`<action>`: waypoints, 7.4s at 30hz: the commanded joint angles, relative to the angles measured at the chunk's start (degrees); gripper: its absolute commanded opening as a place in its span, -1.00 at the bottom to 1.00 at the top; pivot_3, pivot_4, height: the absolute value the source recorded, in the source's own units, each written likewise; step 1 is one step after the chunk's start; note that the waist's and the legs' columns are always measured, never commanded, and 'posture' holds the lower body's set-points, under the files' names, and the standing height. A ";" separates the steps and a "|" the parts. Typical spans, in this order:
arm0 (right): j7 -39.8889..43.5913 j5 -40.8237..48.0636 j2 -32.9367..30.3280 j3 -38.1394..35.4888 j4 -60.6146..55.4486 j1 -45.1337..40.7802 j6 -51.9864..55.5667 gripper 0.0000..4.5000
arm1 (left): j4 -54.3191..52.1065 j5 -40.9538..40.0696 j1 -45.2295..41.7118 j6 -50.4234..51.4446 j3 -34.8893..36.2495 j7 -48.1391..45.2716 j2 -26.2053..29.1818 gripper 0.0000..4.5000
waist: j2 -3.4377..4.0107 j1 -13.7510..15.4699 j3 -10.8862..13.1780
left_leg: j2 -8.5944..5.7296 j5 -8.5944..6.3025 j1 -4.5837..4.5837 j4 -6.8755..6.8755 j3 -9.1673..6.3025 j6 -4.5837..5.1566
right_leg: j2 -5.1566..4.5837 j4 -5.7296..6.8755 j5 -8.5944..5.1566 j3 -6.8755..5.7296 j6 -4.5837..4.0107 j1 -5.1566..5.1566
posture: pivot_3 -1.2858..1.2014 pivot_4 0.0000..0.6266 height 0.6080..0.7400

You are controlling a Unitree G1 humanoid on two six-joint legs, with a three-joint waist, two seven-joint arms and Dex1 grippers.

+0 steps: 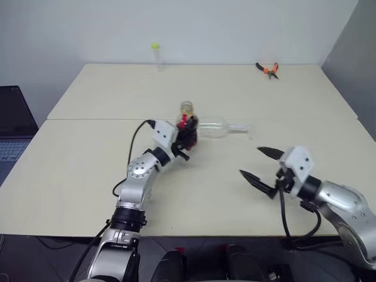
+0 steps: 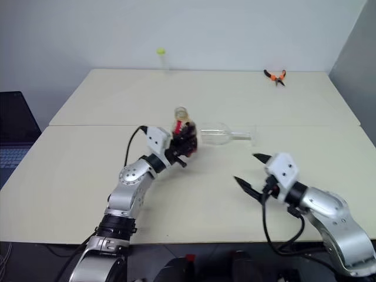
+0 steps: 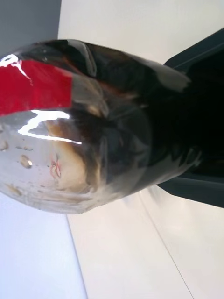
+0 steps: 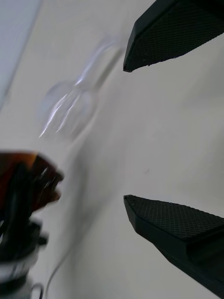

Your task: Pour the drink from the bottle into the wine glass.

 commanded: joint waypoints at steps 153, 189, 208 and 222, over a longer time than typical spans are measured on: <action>-10.13 -21.29 31.86 7.53 57.31 -14.59 -38.07 0.99 | -33.79 -27.20 4.07 28.18 6.91 -23.60 24.27 1.00 | -0.03 -1.09 -0.17 | 0.05 0.02 0.05 -0.13 0.00 -0.06 | -0.02 0.01 0.07 0.08 -0.12 -0.11 | 0.03 -0.52 1.00; -0.09 -13.10 20.88 6.56 27.09 -5.64 -15.89 0.99 | -37.40 -26.42 8.82 28.79 7.12 -26.96 28.24 1.00 | 0.02 -0.29 -0.14 | 0.07 -0.09 0.04 -0.12 0.00 0.13 | -0.02 -0.02 0.06 0.09 -0.11 -0.09 | 0.03 -0.52 1.00; 8.92 -0.05 2.45 -0.40 1.34 0.69 -0.67 0.99 | -37.46 -15.66 31.46 17.62 11.39 -8.66 16.81 1.00 | 0.00 0.06 -0.09 | 0.08 -0.11 0.02 -0.12 0.02 0.16 | -0.21 -0.12 0.05 0.09 -0.10 -0.01 | 0.03 -0.52 1.00; 6.79 9.13 1.75 -2.13 -4.97 -1.84 5.45 0.99 | -21.84 -2.80 18.97 13.77 12.67 8.89 11.53 1.00 | -0.20 0.76 -0.10 | 0.00 -0.11 -0.04 -0.09 -0.07 0.16 | -0.15 -0.10 0.05 -0.08 -0.10 0.01 | 0.03 -0.52 1.00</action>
